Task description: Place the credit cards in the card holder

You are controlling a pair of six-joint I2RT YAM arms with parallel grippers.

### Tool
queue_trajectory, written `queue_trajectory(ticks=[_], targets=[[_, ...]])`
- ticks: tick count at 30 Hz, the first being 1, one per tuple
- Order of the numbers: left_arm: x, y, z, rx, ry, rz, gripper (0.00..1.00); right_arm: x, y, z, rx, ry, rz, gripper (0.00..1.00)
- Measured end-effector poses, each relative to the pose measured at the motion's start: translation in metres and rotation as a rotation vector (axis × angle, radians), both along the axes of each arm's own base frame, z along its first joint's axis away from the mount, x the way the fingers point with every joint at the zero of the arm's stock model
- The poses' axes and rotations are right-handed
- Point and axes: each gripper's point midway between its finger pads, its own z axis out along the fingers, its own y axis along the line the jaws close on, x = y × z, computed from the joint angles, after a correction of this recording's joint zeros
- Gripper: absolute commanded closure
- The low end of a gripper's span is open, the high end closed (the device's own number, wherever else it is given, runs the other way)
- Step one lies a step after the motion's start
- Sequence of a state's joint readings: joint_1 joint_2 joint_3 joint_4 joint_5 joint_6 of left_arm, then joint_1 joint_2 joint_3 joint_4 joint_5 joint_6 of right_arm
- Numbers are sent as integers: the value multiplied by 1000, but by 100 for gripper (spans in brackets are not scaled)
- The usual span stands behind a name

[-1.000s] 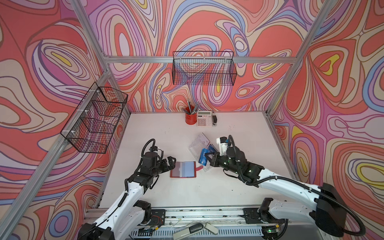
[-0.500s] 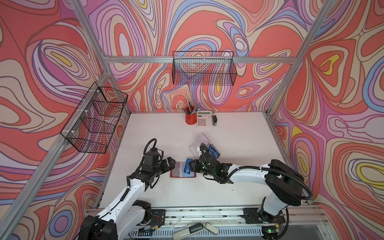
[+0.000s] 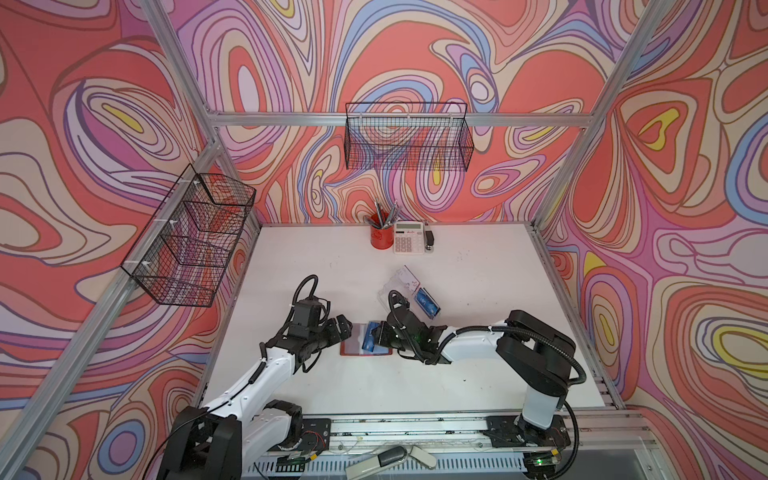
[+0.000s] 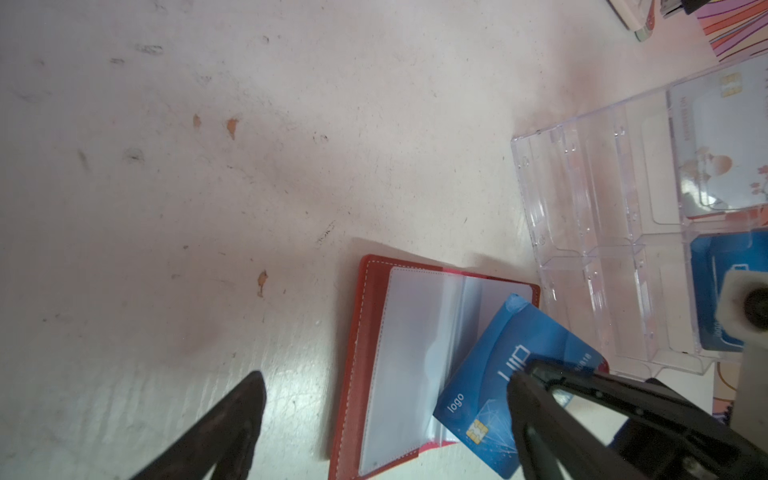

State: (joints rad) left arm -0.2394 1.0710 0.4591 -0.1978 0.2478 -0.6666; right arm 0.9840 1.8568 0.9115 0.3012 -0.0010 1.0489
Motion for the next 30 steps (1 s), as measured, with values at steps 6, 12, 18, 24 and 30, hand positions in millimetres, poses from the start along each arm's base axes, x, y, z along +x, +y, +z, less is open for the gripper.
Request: queue_trajectory(ticks=[6,12,18,24,30], targets=[[0,1,-2,0,11,2,7,2,7,-1,18,12,-1,100],[2,1,-17,19,77,4,9,1,9,1,39,26,-4,100],[7,-4,-19,11,104,-12,9,-1,12,-7,53,57,6,100],[7,-6,-16,0,95,-23,9,0,12,-16,64,95,0,100],[5,-8,-19,-8,112,-31,9,0,13,-16,66,104,0,100]])
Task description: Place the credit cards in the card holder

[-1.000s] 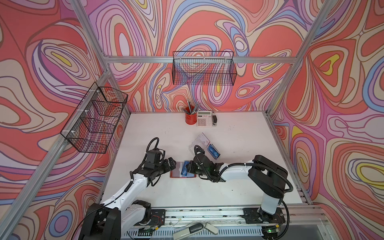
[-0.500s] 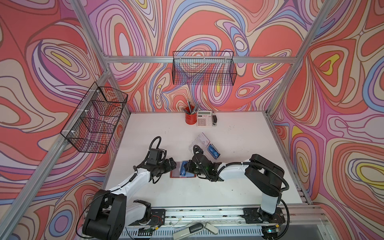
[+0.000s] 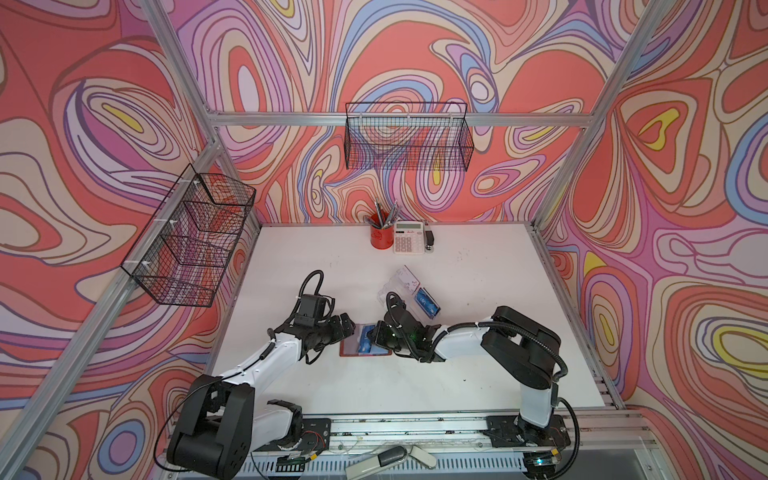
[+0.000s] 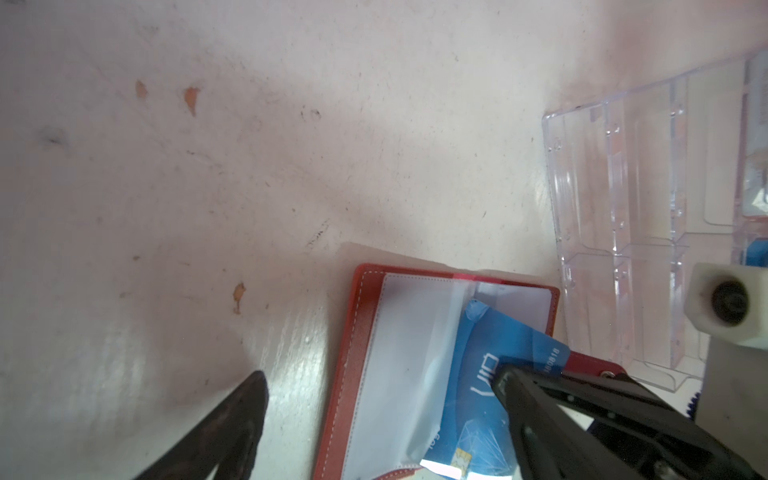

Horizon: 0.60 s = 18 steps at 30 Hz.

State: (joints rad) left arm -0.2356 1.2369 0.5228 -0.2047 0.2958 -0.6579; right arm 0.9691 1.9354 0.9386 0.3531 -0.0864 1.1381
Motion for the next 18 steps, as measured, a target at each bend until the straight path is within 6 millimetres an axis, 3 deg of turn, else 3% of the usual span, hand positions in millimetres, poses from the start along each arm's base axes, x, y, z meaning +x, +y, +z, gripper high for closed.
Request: queue_trajectory(ticks=[18], targets=[[9,-14,-5,-49,20,-44,9,7,12,-2,-7,11,24,100]])
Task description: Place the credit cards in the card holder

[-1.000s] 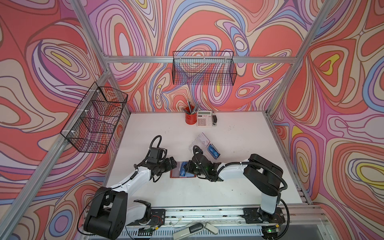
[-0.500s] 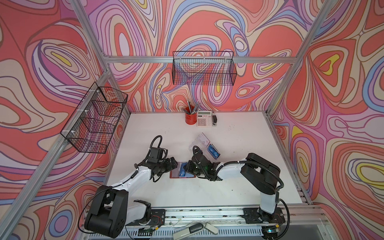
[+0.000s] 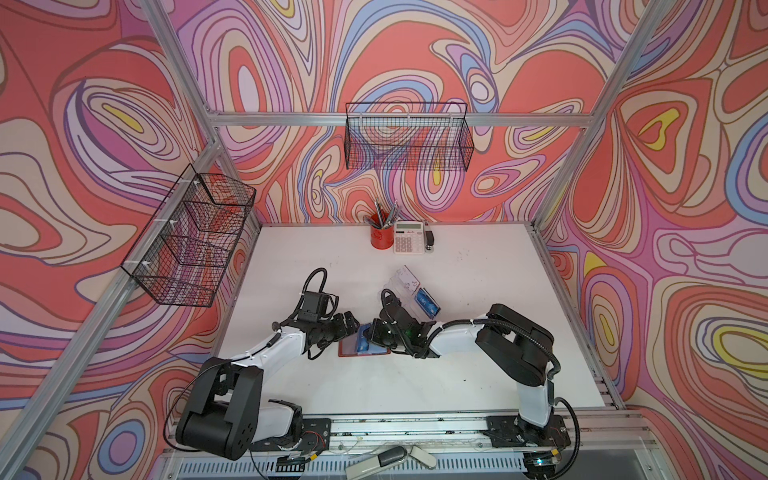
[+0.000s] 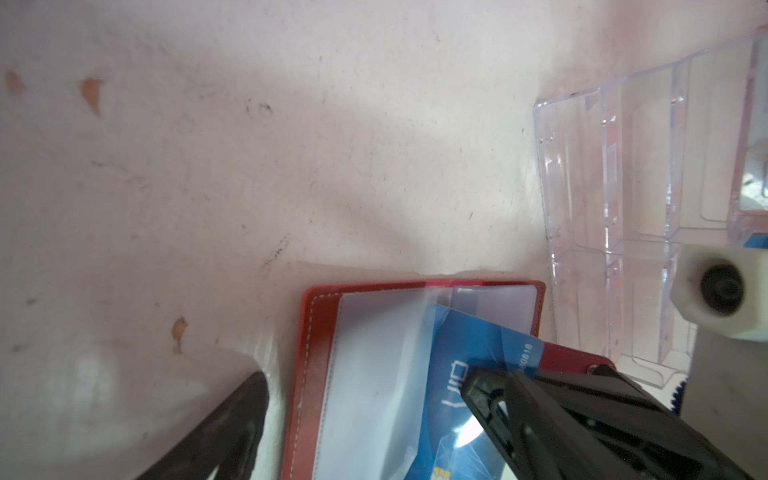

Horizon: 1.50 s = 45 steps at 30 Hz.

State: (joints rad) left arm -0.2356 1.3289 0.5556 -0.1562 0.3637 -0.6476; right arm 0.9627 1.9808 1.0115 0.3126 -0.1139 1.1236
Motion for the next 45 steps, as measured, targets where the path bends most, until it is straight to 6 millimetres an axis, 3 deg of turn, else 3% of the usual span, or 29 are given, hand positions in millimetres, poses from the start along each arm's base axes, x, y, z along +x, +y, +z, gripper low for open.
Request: queue_trajectory(ticks=[3,7,11,23,28,34,45], targets=[[1,-1,0,-3,-1,-1,9,2,2,0,-20,-6,7,100],[1,0,0,1,-1,1,9,8,3,2,-72,-25,12,85],[0,1,0,5,0,3,9,12,-7,-7,-164,-43,6,73],[0,1,0,7,-1,4,9,18,-34,13,-317,-120,-12,53],[-1,0,1,0,-1,0,9,16,-40,17,-335,-127,-12,52],[-1,-1,2,-8,1,-4,9,6,-50,1,-348,-95,0,52],[-1,-7,1,-36,6,-22,9,2,-38,2,-267,-72,7,52]])
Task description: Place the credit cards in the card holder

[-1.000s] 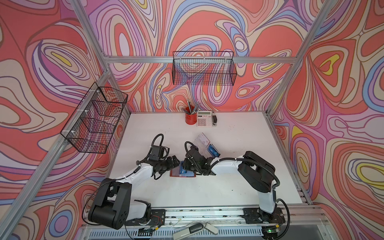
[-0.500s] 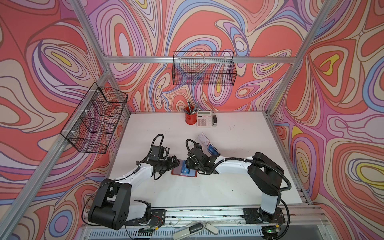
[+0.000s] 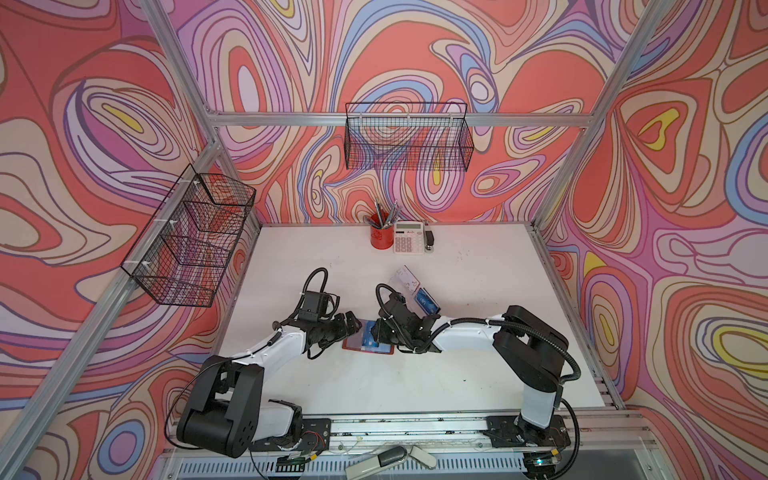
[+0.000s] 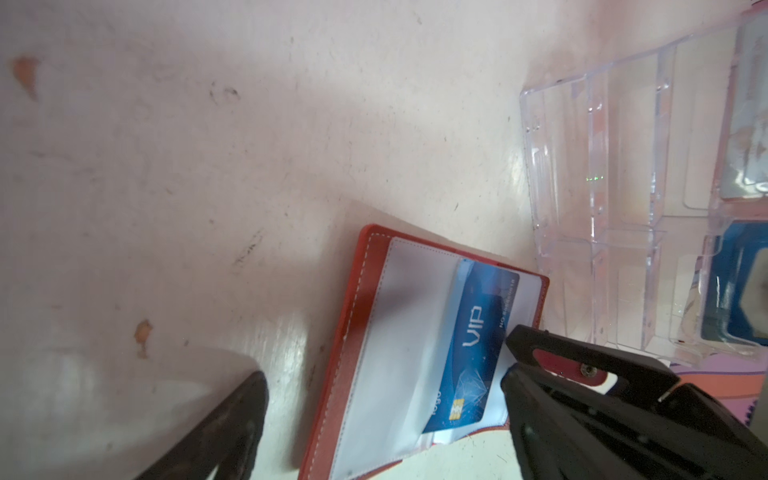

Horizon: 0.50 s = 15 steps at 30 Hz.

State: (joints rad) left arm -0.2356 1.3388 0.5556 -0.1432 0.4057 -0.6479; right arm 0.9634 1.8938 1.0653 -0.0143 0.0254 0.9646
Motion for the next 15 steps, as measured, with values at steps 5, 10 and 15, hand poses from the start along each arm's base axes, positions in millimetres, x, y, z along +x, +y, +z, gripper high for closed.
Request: queue_trajectory(ticks=[5,10,15], targets=[[1,-3,1,-17,-6,-7,9,-3,6,0,19,7,10,58],[0,-7,2,-40,-7,-15,9,-4,14,-1,36,19,19,62],[-1,-9,2,-58,-3,-22,15,-2,22,-2,51,24,24,65]])
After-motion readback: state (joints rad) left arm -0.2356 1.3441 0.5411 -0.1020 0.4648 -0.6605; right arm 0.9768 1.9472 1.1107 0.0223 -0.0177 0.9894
